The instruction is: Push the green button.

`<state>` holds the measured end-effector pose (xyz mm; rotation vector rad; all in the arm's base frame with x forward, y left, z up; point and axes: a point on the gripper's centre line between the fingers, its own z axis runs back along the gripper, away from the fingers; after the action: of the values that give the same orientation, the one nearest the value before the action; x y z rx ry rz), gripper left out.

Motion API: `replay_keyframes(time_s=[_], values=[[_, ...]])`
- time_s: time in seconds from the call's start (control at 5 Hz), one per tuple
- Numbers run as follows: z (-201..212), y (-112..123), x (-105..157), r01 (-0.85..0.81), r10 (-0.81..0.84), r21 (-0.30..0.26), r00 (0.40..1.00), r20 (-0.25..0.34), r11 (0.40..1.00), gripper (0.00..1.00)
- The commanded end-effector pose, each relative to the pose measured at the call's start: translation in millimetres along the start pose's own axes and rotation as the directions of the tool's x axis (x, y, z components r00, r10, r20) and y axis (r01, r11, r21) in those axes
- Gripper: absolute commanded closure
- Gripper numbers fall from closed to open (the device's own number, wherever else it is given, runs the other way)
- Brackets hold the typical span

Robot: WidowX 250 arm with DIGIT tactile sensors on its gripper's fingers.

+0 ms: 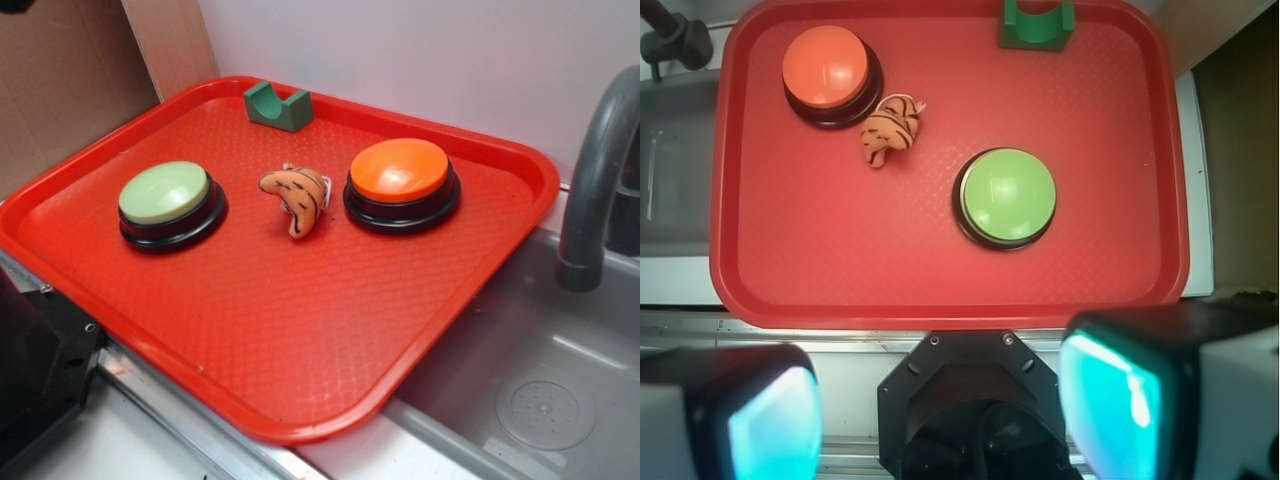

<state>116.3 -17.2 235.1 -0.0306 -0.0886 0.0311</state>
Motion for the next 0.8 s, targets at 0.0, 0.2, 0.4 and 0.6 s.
replay_keyframes(time_s=[0.0,0.2,0.4,0.6], values=[[0,0,0,0.0,0.0,0.0,1.0,0.0,1.0,0.0],[-32,38,21,-0.177,0.177,-0.026,0.983,0.04,0.984,0.0],[-69,58,35,-0.352,0.352,-0.022,0.936,0.016,0.936,0.0],[-103,67,41,-0.481,0.48,0.05,0.877,0.037,0.875,0.0]])
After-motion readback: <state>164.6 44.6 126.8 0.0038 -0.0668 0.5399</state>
